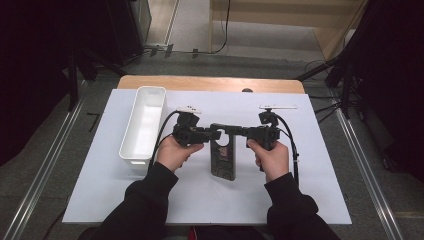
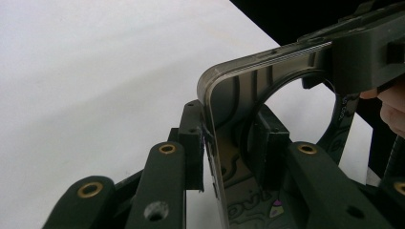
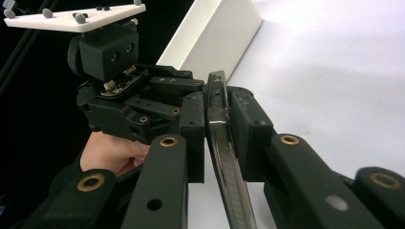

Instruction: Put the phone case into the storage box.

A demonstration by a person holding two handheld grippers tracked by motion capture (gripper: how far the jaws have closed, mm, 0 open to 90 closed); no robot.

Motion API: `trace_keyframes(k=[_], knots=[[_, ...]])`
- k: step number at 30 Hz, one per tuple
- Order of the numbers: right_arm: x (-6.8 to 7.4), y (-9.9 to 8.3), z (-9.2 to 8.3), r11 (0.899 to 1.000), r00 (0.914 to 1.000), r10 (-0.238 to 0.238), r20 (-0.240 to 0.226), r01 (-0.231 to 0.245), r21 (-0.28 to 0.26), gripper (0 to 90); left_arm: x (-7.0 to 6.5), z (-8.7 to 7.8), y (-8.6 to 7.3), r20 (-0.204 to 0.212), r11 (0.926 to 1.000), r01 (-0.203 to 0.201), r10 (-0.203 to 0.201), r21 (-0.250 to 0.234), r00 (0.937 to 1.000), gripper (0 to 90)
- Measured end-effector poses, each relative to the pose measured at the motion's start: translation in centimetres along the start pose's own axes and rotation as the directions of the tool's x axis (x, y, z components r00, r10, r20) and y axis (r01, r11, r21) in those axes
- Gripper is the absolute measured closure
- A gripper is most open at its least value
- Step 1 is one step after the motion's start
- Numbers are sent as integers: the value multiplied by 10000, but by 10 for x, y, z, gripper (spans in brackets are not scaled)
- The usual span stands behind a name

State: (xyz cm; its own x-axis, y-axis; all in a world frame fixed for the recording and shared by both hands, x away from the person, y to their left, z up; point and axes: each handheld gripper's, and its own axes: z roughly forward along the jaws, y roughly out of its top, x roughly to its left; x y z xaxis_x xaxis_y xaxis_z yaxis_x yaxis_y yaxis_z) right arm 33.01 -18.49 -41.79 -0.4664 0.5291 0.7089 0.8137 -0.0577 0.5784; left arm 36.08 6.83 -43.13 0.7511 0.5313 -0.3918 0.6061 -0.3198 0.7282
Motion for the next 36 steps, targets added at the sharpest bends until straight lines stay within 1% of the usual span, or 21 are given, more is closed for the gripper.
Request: trace_keyframes(k=[6,11,18,24,29,31,33,34,36], knots=[[2,0,0,10000,10000,-88,21,88,4,715,0,0,0,-12,10000,-43,43,-38,10000,697],[2,0,0,9999,9999,-104,-59,104,-52,691,0,-1,0,22,10000,-69,69,-51,10000,698],[8,0,1,9981,9981,-600,102,601,-96,605,-1,-1,1,24,9999,-126,126,-61,9999,697],[7,0,1,9968,9966,-791,223,792,-49,559,0,-4,2,40,9998,-177,177,-80,9998,697],[6,0,1,9963,9962,-856,175,854,100,496,0,-6,3,-22,9997,-221,221,-69,9998,697],[6,0,2,9963,9965,-834,88,832,216,471,0,-6,3,-67,9996,-271,271,33,9996,697],[5,-1,2,9951,9956,-938,36,937,301,427,1,-6,3,-93,9995,-306,307,101,9995,697],[4,-1,2,9947,9955,-949,-10,949,405,419,1,-6,3,-128,9994,-318,320,116,9994,697],[3,-2,2,9941,9950,-999,-34,999,432,400,1,-7,4,-155,9994,-316,318,120,9994,697]])
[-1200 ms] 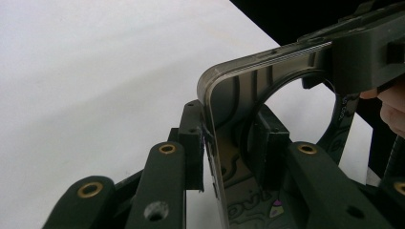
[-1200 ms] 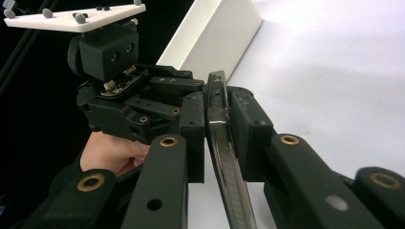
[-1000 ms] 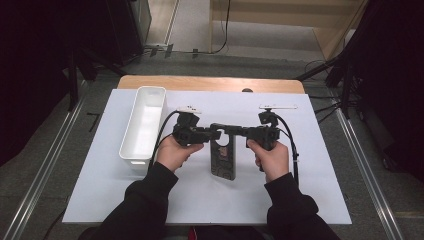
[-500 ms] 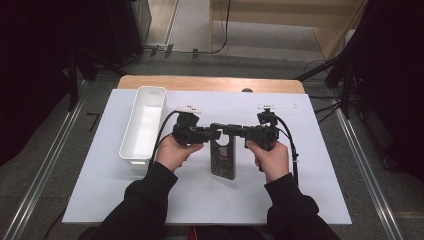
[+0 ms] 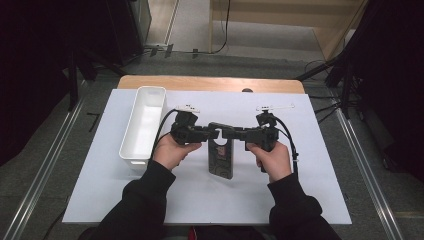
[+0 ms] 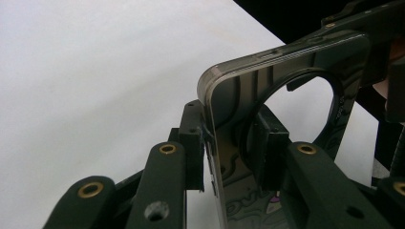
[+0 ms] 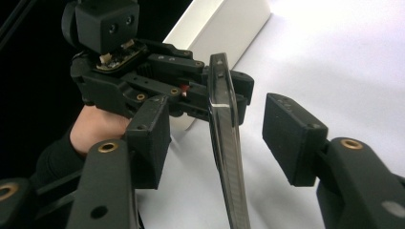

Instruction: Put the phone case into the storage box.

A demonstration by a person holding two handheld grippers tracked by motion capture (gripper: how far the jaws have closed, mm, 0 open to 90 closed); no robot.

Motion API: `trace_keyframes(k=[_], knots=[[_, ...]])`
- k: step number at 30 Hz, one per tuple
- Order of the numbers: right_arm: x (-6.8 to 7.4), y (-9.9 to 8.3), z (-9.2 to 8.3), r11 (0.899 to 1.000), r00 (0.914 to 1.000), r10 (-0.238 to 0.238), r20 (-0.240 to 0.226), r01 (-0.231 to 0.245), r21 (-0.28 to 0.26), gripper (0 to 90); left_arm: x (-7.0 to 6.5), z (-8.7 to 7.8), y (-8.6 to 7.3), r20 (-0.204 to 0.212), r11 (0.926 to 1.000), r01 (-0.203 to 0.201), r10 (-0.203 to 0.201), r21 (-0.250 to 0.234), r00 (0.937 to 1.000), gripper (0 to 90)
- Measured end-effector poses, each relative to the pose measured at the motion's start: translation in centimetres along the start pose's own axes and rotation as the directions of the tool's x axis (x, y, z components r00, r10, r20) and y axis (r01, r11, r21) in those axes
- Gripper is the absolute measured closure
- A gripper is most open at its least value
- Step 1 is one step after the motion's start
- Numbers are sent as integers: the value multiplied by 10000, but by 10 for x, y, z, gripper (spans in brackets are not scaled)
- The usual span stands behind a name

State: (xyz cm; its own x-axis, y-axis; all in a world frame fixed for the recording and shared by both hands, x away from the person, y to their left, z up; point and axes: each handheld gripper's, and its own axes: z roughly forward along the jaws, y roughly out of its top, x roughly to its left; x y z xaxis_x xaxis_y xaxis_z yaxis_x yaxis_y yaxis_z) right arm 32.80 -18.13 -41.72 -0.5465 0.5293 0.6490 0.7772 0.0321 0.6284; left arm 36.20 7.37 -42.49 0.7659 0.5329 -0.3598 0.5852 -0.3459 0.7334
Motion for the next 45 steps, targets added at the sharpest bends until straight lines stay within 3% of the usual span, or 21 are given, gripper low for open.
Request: trace_keyframes(k=[16,32,45], knots=[[-1,-7,-6,9931,9937,-1099,228,1088,448,348,2,-10,4,-183,10000,43,-44,-43,9998,697],[-7,-17,-17,9905,9911,-1283,351,1263,539,314,3,-19,7,-198,10000,-68,67,-52,9998,697],[-14,-35,-28,9903,9882,-1255,877,1196,704,311,3,-25,9,-186,9998,-149,147,-97,9997,697]])
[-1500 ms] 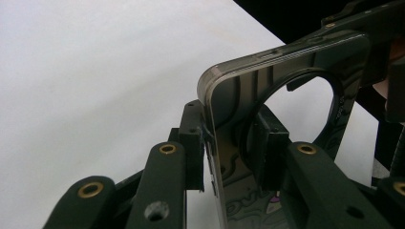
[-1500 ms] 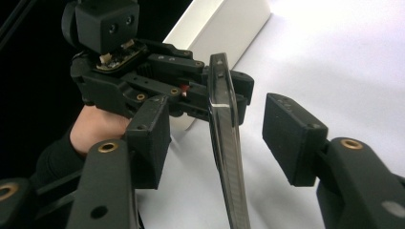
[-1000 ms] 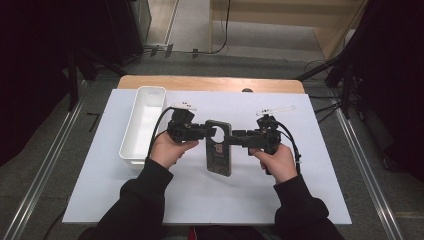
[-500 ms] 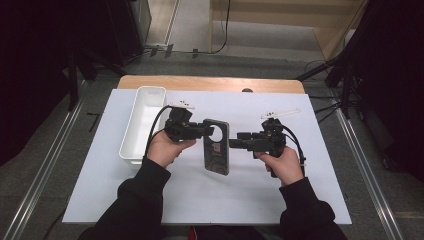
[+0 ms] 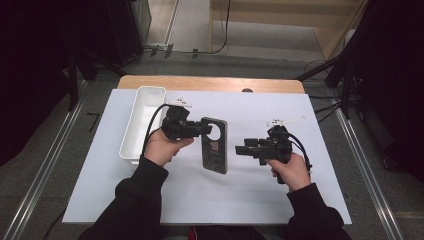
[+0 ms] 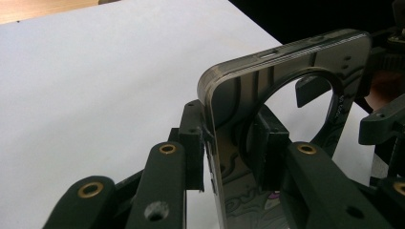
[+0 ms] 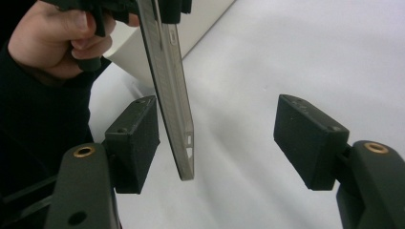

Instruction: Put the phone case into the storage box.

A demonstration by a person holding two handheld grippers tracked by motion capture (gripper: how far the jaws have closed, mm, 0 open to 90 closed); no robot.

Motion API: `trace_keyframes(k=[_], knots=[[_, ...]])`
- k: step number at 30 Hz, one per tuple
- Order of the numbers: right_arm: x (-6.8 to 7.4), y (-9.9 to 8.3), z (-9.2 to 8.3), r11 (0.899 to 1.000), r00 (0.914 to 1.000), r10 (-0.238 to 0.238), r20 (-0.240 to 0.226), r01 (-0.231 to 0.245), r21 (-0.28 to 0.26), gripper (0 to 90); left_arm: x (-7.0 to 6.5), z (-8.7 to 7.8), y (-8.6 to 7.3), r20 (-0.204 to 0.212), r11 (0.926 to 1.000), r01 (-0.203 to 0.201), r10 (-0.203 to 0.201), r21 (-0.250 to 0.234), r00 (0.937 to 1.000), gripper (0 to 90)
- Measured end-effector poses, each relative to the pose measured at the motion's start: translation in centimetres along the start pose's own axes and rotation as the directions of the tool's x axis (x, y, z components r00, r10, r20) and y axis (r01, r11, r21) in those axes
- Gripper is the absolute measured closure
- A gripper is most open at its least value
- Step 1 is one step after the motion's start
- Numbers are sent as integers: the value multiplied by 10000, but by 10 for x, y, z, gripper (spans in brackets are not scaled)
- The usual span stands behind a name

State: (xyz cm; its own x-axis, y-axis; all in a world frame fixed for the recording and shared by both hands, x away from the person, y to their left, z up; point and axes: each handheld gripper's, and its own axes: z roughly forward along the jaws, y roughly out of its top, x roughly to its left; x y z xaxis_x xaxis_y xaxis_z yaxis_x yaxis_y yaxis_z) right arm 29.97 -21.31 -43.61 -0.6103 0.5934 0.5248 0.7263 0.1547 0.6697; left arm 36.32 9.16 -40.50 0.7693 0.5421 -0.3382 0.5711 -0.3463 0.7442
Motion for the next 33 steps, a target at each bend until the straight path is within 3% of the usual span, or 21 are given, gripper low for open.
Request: trace_keyframes(k=[8,14,33], knots=[[-4,-11,-3,9996,9990,-297,338,298,-12,311,-1,-4,2,-23,10000,-74,74,-43,10000,697],[-8,-20,-2,9997,9983,-251,523,251,7,307,-1,-7,3,-26,9999,-66,66,-102,10000,697],[-13,-45,-1,9988,9976,-495,475,495,12,305,0,-24,8,30,9998,-182,182,98,9998,696]])
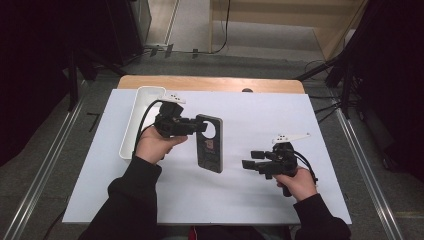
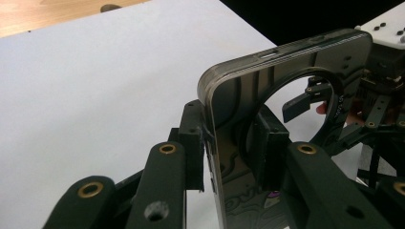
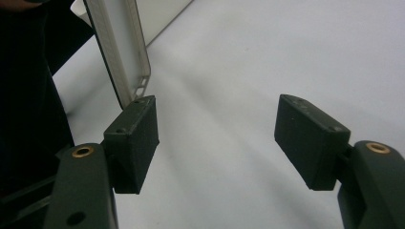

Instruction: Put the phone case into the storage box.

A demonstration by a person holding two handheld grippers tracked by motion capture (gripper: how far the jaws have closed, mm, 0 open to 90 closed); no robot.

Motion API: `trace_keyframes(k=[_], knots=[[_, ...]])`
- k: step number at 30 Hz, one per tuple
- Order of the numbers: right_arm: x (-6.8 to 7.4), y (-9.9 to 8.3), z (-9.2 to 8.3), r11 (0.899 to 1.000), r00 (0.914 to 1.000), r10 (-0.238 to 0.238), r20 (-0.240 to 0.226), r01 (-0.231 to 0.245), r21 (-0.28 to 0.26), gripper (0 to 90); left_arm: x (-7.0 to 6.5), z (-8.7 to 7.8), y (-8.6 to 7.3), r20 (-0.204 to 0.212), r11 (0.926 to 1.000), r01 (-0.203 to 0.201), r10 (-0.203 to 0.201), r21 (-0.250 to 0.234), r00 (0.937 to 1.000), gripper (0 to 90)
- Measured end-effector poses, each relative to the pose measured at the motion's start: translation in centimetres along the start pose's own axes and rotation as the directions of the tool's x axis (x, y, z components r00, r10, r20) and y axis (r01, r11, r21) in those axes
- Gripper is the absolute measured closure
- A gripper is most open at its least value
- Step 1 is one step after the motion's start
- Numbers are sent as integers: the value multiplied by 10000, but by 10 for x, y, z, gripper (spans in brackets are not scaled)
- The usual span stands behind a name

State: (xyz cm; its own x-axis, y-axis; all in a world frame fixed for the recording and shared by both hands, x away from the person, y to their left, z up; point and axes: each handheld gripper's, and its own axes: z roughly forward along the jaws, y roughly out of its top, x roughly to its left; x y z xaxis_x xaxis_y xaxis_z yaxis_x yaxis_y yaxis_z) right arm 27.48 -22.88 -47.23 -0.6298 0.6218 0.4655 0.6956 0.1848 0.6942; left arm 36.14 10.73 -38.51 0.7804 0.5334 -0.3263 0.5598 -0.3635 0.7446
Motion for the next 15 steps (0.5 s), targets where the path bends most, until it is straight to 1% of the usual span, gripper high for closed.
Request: trace_keyframes(k=[7,9,10,15], knots=[[0,-6,-1,10000,10000,-8,95,7,76,305,1,-9,2,-119,10000,-48,48,-33,9999,696],[-1,-8,-1,10000,9998,16,192,-17,46,305,2,-11,3,-125,9999,31,-32,-121,9999,697],[-1,-9,-2,10000,9999,46,167,-47,64,305,3,-12,3,-133,9998,94,-96,-148,9999,696],[-1,-14,-2,9997,9998,79,155,-82,209,305,5,-17,3,-186,9998,31,-34,-178,9998,696]])
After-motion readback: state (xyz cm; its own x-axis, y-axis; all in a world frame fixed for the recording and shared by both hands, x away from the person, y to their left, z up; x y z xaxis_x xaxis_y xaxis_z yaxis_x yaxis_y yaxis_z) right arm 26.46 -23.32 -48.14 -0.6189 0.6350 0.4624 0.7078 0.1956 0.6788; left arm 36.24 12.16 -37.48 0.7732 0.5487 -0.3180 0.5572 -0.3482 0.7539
